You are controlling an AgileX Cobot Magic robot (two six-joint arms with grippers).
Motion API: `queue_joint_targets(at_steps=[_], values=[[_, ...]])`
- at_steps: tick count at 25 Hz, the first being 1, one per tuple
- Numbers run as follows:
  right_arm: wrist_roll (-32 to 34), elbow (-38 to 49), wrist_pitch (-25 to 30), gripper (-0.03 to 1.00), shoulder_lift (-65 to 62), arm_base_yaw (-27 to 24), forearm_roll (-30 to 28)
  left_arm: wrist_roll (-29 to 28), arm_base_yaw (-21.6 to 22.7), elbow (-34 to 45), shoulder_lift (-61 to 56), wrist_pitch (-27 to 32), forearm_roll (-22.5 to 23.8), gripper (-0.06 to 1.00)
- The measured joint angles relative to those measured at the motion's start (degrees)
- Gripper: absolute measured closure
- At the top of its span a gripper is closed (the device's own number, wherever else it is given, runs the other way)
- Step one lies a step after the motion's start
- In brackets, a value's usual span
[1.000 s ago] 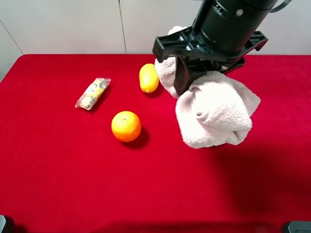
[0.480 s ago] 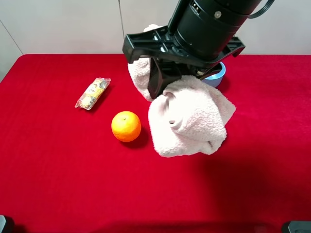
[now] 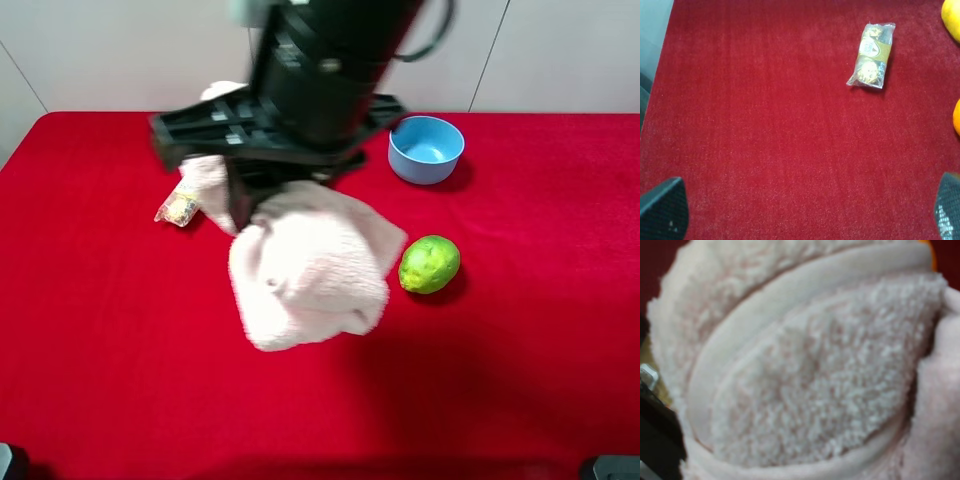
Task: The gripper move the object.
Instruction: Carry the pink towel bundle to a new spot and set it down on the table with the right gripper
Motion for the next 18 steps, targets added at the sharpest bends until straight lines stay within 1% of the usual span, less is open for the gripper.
queue_joint_targets(at_steps=[6,11,18], values=[[-2.4,-11.7,3.2,0.63,10.1,3.2,-0.8,0.0,0.0,0.0,0.0,0.0,0.0,-0.04],[-2.5,-20.3,3.3,0.63,17.8,5.4,-2.1,0.0,0.0,0.0,0.0,0.0,0.0,-0.04],[-2.5,-27.8,2.3,0.63,26.4,5.9,-2.1,0.0,0.0,0.0,0.0,0.0,0.0,-0.04]])
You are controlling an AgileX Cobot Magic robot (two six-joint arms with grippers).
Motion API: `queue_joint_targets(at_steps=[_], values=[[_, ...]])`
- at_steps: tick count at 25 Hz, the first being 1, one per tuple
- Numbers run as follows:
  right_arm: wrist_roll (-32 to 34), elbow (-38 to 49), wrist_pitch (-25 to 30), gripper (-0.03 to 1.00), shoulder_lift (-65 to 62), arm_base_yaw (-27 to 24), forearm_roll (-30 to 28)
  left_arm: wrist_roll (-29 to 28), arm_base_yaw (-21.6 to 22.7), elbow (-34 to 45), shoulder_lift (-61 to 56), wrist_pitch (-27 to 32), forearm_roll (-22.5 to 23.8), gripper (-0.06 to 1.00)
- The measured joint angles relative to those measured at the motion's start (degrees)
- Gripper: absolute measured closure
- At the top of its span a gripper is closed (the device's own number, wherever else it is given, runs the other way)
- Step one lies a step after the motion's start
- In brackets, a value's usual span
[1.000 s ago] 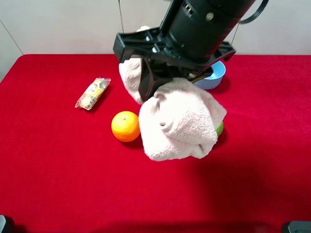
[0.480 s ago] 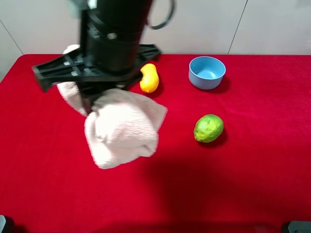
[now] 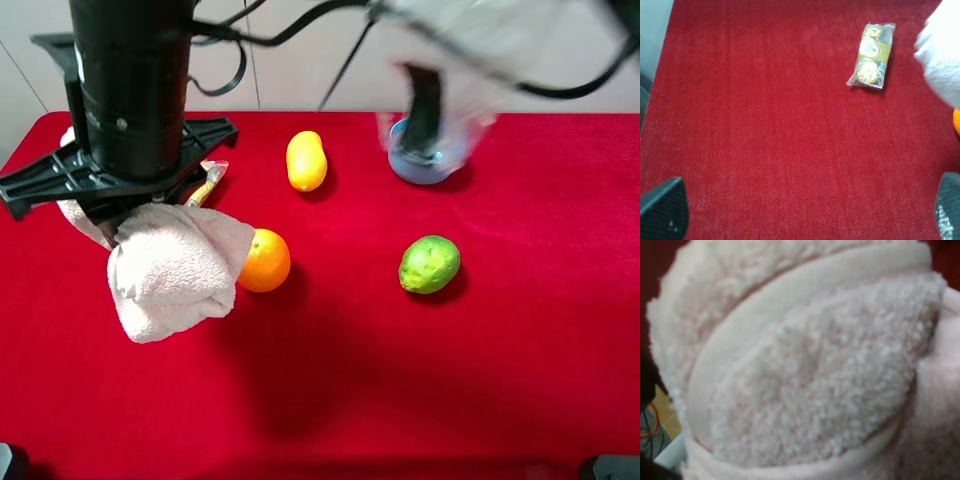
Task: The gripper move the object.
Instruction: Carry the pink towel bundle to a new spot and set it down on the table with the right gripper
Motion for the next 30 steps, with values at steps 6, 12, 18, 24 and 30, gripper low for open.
queue_joint_targets(at_steps=[6,12,18,24,30], values=[[0.3,-1.7,-3.7,0.63,4.0,0.0,0.2,0.0,0.0,0.0,0.0,0.0,0.0,-0.04],[1.5,-1.8,-7.9,0.63,6.4,0.0,0.3,0.0,0.0,0.0,0.0,0.0,0.0,-0.04],[2.6,-1.8,-10.7,0.63,9.1,0.0,0.5,0.0,0.0,0.0,0.0,0.0,0.0,-0.04],[2.8,-1.8,-12.8,0.63,11.3,0.0,0.7,0.0,0.0,0.0,0.0,0.0,0.0,-0.04],[2.9,-1.8,-14.1,0.63,13.4,0.0,0.9,0.0,0.0,0.0,0.0,0.0,0.0,-0.04]])
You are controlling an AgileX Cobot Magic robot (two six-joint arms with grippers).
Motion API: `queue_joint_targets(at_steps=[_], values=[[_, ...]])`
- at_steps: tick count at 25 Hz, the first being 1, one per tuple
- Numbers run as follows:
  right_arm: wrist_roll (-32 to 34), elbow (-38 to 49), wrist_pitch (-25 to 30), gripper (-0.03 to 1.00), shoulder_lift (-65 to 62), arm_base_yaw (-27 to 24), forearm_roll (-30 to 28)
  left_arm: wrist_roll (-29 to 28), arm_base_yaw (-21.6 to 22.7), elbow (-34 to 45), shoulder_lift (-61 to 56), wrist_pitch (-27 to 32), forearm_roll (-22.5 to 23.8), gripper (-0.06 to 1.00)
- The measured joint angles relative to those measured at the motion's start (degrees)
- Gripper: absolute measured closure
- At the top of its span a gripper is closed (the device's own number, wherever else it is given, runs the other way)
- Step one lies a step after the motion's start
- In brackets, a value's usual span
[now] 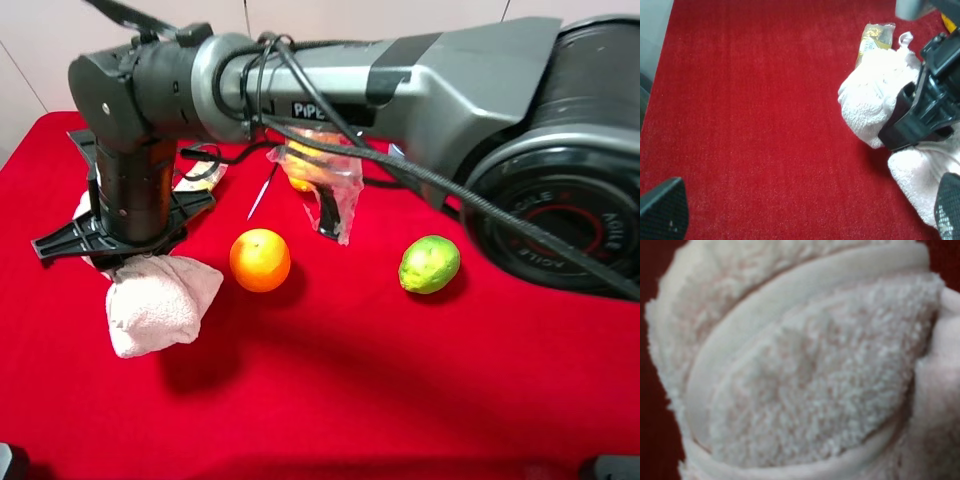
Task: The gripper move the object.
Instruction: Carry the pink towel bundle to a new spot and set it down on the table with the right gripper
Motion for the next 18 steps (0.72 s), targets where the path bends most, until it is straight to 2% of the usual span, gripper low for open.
queue_joint_targets(at_steps=[18], values=[[0.2,0.0,-1.5,0.63,1.8,0.0,-1.4,0.0,0.0,0.0,0.0,0.0,0.0,-0.04]])
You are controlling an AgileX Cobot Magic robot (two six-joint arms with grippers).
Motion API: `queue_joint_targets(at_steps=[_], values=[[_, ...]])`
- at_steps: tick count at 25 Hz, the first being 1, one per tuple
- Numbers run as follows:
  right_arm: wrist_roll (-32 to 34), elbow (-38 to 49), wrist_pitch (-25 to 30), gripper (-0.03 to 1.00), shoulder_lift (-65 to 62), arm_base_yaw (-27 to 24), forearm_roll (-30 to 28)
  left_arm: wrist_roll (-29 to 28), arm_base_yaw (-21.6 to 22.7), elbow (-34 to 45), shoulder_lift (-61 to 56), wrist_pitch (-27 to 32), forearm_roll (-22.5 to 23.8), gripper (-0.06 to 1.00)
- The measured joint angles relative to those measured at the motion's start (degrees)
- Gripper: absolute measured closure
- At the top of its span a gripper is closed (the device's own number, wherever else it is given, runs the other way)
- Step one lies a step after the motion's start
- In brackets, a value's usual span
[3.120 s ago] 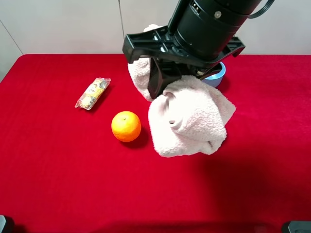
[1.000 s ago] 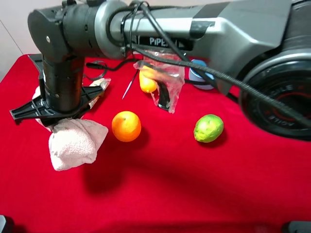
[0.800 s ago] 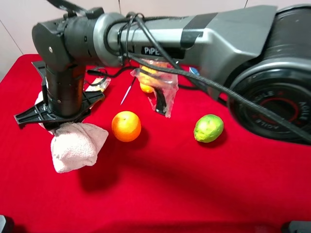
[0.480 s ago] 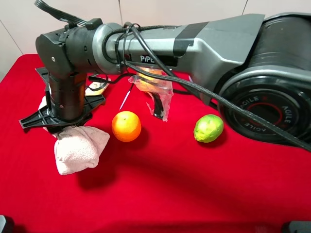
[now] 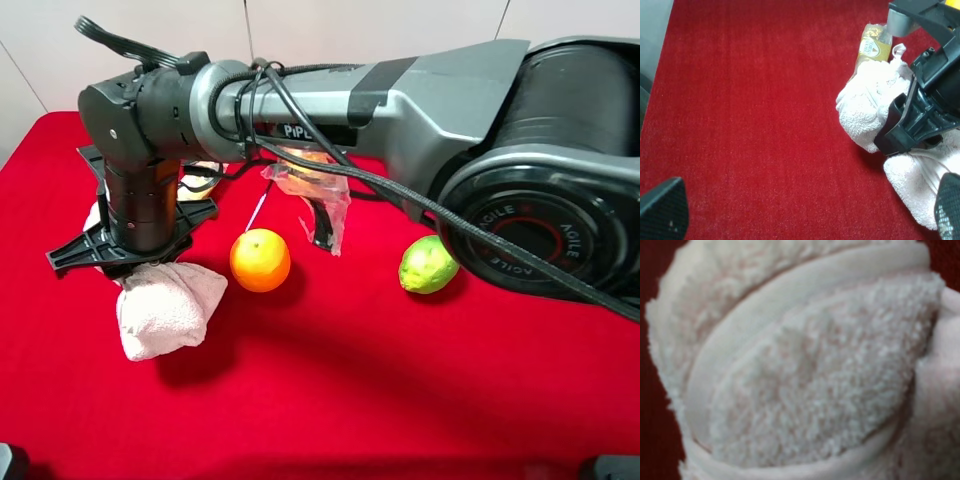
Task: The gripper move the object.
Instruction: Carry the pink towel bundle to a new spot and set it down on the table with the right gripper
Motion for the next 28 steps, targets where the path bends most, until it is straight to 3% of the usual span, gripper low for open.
queue_joint_targets(at_steps=[7,12,14,23,28], values=[[0.0,0.0,0.0,0.6,0.0,0.0,0.3,0.0,0.0,0.0,0.0,0.0,0.0,-0.04],[-1.3,0.0,-0.1,0.35,0.0,0.0,0.9,0.0,0.0,0.0,0.0,0.0,0.0,-0.04],[-2.2,0.0,-0.1,0.3,0.0,0.0,1.3,0.0,0.0,0.0,0.0,0.0,0.0,-0.04],[-3.9,-0.2,-0.1,0.28,0.0,0.0,2.7,0.0,0.0,0.0,0.0,0.0,0.0,-0.04],[-3.9,-4.2,4.3,0.28,-0.1,0.0,1.8,0.0,0.0,0.0,0.0,0.0,0.0,-0.04]])
